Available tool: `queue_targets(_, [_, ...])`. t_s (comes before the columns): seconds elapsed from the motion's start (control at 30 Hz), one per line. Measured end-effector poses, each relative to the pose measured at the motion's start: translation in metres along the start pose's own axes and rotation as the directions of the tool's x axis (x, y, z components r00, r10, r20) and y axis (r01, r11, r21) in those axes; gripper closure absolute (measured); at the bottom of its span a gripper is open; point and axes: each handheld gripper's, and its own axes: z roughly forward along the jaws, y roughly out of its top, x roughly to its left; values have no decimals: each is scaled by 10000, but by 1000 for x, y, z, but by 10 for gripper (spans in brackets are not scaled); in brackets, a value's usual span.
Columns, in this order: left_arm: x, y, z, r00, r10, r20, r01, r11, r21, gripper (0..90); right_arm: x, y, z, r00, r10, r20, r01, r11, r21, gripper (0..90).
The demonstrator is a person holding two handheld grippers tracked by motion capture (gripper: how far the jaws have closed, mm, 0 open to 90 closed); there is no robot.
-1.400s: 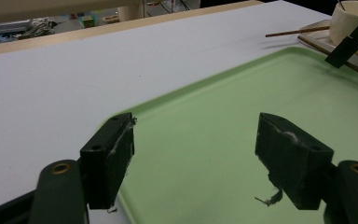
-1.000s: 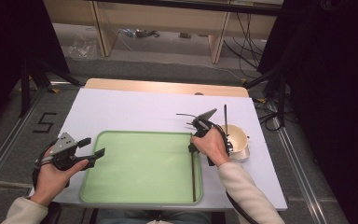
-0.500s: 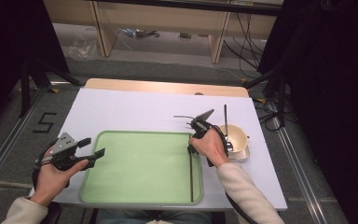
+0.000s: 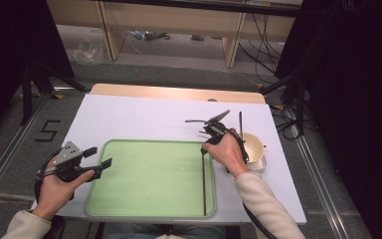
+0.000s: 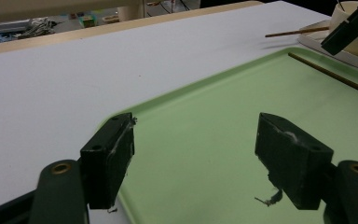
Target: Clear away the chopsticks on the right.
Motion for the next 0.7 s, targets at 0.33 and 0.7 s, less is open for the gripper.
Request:
queue_targets(0.33, [0,0,0,10000,25,8,-25,10000,15,281,-8,7,-19,9724,-2264,568,2320,9646,-1253,585])
queue_targets(0.7, [0,0,0,10000,16,-5,-16,10000,22,282,-9,21,-27,9247,-3520,1448,3708,9191,-1333,600])
